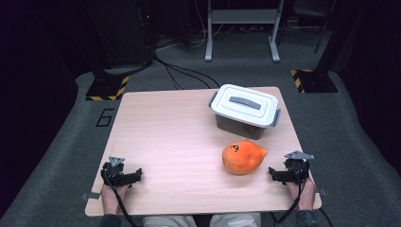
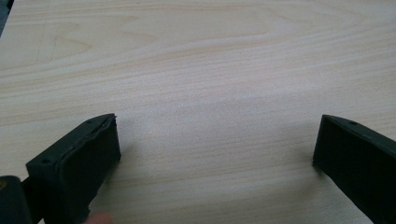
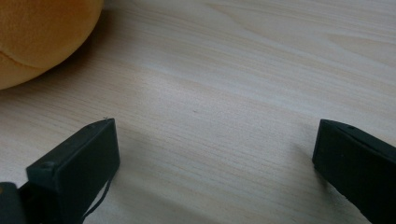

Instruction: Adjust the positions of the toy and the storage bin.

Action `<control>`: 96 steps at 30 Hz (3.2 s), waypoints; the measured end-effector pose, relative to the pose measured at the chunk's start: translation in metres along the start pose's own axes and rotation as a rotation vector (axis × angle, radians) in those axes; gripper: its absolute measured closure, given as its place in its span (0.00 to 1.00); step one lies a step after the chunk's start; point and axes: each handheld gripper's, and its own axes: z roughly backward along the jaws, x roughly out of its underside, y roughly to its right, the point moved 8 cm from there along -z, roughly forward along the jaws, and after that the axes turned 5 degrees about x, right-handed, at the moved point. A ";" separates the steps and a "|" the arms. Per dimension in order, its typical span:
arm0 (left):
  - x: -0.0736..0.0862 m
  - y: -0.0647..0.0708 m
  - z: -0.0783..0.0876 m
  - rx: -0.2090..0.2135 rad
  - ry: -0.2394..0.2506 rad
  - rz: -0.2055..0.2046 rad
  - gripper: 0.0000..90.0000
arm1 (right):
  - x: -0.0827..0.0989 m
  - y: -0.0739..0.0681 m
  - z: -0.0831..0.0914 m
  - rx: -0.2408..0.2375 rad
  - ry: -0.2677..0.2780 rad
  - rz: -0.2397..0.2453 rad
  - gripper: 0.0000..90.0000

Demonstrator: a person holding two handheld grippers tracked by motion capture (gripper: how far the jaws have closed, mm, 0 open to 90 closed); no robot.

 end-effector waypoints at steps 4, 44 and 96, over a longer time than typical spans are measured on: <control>0.000 0.000 0.000 0.000 0.003 -0.001 0.00 | 0.000 0.000 0.000 -0.002 0.000 -0.002 0.00; -0.058 0.039 0.002 0.136 0.040 -0.086 0.02 | -0.002 0.001 -0.002 0.002 0.000 0.001 0.00; -0.173 0.141 -0.014 0.302 0.040 -0.322 0.04 | -0.002 0.003 -0.002 0.011 0.002 -0.005 0.01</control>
